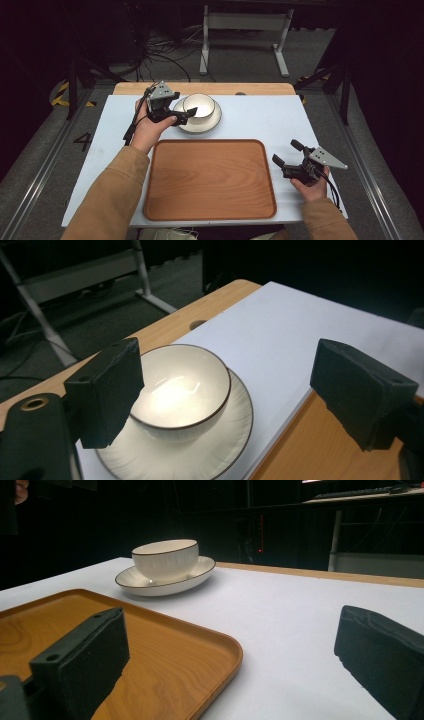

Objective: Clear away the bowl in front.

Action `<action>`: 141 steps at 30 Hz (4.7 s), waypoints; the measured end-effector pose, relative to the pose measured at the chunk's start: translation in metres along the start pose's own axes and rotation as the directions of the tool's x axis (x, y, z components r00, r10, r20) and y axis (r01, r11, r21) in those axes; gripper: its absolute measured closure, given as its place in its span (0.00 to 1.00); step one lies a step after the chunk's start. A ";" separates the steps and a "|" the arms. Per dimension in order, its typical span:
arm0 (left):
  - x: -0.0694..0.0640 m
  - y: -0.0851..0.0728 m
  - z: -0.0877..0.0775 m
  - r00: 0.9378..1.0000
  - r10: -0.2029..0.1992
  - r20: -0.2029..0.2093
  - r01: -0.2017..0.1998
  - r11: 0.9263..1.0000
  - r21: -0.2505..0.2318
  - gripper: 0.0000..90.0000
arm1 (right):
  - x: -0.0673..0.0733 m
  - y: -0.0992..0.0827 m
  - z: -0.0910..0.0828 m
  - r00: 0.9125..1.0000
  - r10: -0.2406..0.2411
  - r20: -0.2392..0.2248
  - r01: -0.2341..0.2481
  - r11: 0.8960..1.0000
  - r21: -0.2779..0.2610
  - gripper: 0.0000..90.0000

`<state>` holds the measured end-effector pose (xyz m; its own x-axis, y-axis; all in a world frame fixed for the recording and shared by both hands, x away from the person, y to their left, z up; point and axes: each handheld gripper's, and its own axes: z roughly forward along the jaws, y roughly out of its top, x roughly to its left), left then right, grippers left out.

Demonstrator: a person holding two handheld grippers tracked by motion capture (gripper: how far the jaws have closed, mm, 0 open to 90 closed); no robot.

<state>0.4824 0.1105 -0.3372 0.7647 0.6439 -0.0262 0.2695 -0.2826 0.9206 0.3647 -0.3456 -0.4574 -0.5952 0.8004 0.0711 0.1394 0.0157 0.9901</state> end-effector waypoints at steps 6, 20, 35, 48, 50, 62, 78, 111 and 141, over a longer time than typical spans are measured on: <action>0.001 0.011 0.009 0.996 0.094 -0.006 -0.093 0.994 0.062 0.20 | 0.000 0.000 0.000 1.000 0.003 -0.002 -0.003 1.000 -0.001 0.02; 0.012 0.023 0.036 0.988 0.122 0.091 -0.138 0.970 0.201 0.14 | 0.001 0.000 0.001 1.000 0.004 0.000 -0.004 1.000 0.004 0.02; 0.034 0.010 0.064 0.996 0.056 0.064 -0.071 0.962 0.265 0.32 | 0.000 0.000 0.001 1.000 0.007 -0.007 -0.007 1.000 0.005 0.03; 0.036 -0.004 0.083 0.991 0.012 0.135 -0.053 0.951 0.305 0.32 | -0.001 0.000 0.001 1.000 0.004 -0.007 -0.004 1.000 0.007 0.03; 0.035 -0.006 0.085 0.990 0.006 0.139 -0.050 0.948 0.313 0.32 | 0.000 0.000 0.001 1.000 0.008 -0.010 -0.008 1.000 0.006 0.03; 0.024 -0.022 0.104 0.990 0.041 0.137 -0.091 0.921 0.378 0.30 | 0.000 0.000 0.001 1.000 0.005 -0.011 -0.005 1.000 0.007 0.03; 0.018 -0.032 0.119 0.992 0.058 0.116 -0.102 0.899 0.425 0.37 | 0.000 0.000 0.001 1.000 0.008 -0.009 -0.008 1.000 0.006 0.03; 0.002 -0.032 0.129 0.957 0.265 0.119 -0.289 0.827 0.483 0.89 | 0.000 0.000 0.001 1.000 0.008 -0.010 -0.008 1.000 0.007 0.04; -0.006 -0.013 0.112 0.953 0.292 0.079 -0.287 0.788 0.545 0.91 | -0.001 0.000 0.001 1.000 0.008 -0.006 -0.008 1.000 0.009 0.04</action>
<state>0.5394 0.0305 -0.3924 0.8536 0.4751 0.2136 0.3123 -0.7949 0.5202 0.3659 -0.3460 -0.4573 -0.5986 0.7970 0.0800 0.1514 0.0145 0.9884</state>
